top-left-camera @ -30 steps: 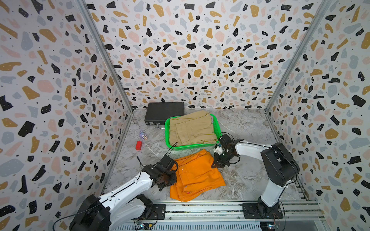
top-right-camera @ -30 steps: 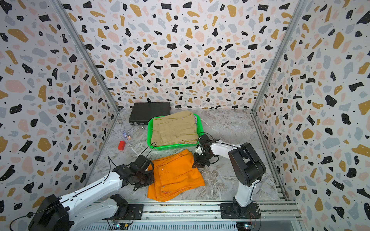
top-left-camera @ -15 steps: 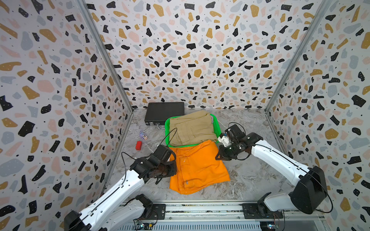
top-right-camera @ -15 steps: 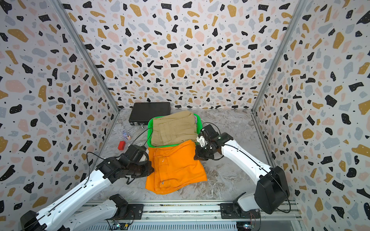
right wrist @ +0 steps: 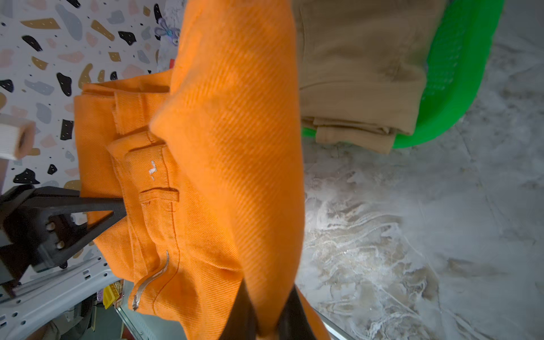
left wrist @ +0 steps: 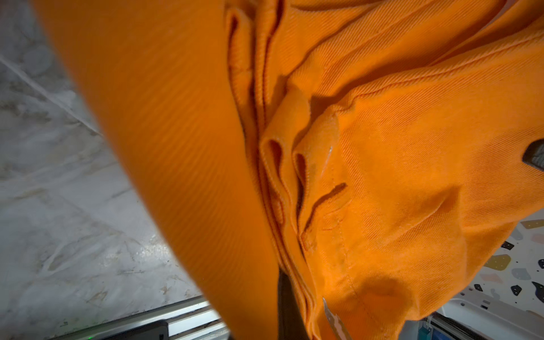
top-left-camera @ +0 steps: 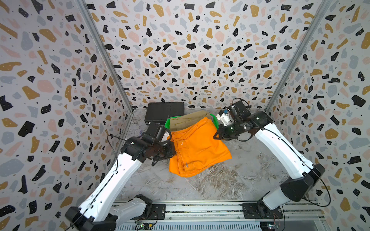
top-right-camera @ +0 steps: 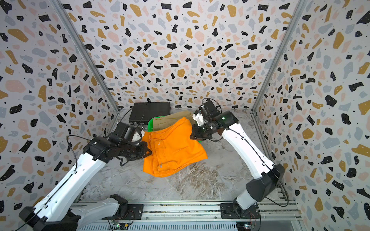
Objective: Put the folded long pants in the basket
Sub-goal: Place the long pant in the basket.
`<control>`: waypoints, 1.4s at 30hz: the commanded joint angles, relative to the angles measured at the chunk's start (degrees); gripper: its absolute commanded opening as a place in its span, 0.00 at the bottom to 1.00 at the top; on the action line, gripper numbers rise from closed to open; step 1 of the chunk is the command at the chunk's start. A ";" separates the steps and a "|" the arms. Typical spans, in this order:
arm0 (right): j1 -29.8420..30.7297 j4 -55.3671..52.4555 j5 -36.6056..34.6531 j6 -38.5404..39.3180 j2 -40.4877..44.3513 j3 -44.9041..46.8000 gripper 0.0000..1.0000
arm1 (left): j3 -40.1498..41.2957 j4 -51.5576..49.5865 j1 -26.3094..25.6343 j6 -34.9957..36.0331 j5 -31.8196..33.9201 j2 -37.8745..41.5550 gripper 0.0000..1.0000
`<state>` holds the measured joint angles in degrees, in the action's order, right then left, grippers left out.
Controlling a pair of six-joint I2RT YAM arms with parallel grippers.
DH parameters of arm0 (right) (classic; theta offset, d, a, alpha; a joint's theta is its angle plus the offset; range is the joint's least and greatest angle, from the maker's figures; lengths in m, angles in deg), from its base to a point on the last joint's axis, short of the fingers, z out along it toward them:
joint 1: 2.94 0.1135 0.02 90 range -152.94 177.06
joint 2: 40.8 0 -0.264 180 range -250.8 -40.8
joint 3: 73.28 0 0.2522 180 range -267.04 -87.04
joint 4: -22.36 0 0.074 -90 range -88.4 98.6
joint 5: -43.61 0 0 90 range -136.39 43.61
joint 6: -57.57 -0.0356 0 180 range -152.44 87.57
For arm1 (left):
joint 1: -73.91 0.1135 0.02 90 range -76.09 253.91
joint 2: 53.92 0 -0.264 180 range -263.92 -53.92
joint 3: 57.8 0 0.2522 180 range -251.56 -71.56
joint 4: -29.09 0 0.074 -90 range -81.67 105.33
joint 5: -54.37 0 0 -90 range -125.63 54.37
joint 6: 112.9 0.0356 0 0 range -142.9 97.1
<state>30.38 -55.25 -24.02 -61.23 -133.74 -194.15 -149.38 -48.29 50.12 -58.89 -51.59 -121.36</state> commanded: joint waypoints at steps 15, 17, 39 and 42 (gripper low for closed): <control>-6.43 -0.22 -0.71 -0.52 -27.49 -31.46 0.00 | -27.63 -1.14 15.28 15.03 -11.30 -35.80 0.00; -6.58 -0.13 -2.44 0.17 -29.26 -32.01 0.00 | -30.01 -1.07 15.53 15.71 -11.46 -39.59 0.00; -8.72 9.81 -11.15 3.39 -28.59 -16.66 0.00 | -27.30 8.65 15.58 14.68 -7.86 -45.06 0.00; -8.71 9.93 -11.80 3.82 -26.69 -18.44 0.00 | -26.03 11.13 15.60 13.54 -6.52 -41.36 0.00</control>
<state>22.21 -47.54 -32.39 -58.72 -166.73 -210.33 -175.61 -42.89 65.81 -44.14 -59.26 -168.20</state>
